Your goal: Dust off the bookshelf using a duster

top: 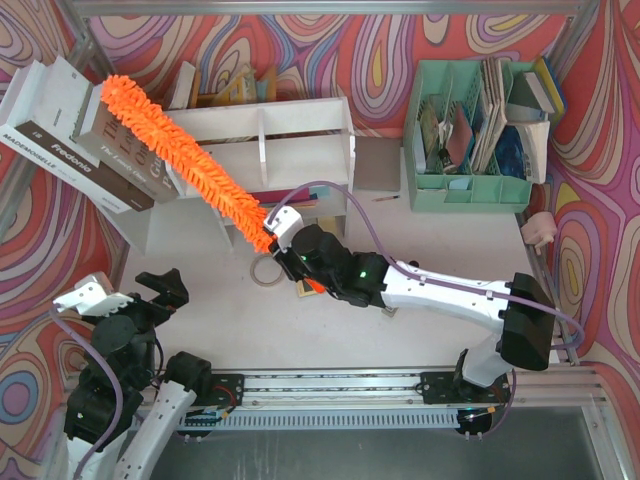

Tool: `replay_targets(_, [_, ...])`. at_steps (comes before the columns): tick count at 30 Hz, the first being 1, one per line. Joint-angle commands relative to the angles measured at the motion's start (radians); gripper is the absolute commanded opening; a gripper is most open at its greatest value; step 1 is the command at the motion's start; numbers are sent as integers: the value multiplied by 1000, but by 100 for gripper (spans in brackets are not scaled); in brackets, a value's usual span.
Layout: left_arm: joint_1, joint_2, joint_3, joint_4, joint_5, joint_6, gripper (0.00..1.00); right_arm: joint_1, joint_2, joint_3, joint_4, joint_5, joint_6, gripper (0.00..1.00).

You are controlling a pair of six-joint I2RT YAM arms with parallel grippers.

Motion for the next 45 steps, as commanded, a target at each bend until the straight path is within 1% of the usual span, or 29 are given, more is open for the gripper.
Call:
replay_targets(1, [4, 8, 2, 13, 10, 10, 98, 1, 3, 1, 24, 25, 44, 0])
replay_targets(4, [4, 7, 2, 14, 12, 10, 99, 15, 3, -24, 31, -16, 69, 0])
replay_targets(8, [5, 0, 2, 10, 7, 8, 99, 75, -13, -24, 37, 40, 36, 0])
replay_targets(12, [4, 4, 2, 12, 10, 8, 99, 84, -62, -36, 63, 25, 26, 0])
replay_targets(16, [5, 6, 2, 13, 11, 9, 98, 85, -92, -54, 76, 50, 34, 0])
replay_targets(19, [4, 1, 2, 12, 9, 8, 98, 85, -72, -67, 62, 91, 62, 0])
replay_targets(27, [5, 0, 2, 11, 10, 8, 99, 85, -38, -99, 21, 195, 217, 0])
replay_targets(33, [5, 0, 2, 10, 11, 8, 98, 84, -27, -21, -5, 187, 264, 0])
replay_targets(36, [4, -5, 2, 10, 10, 8, 98, 85, 11, 53, -55, 190, 301, 0])
replay_targets(39, [4, -6, 2, 8, 7, 6, 98, 84, 51, 126, -120, 184, 377, 0])
replay_targets(45, [4, -8, 2, 9, 8, 6, 99, 85, 128, 243, -196, 85, 498, 0])
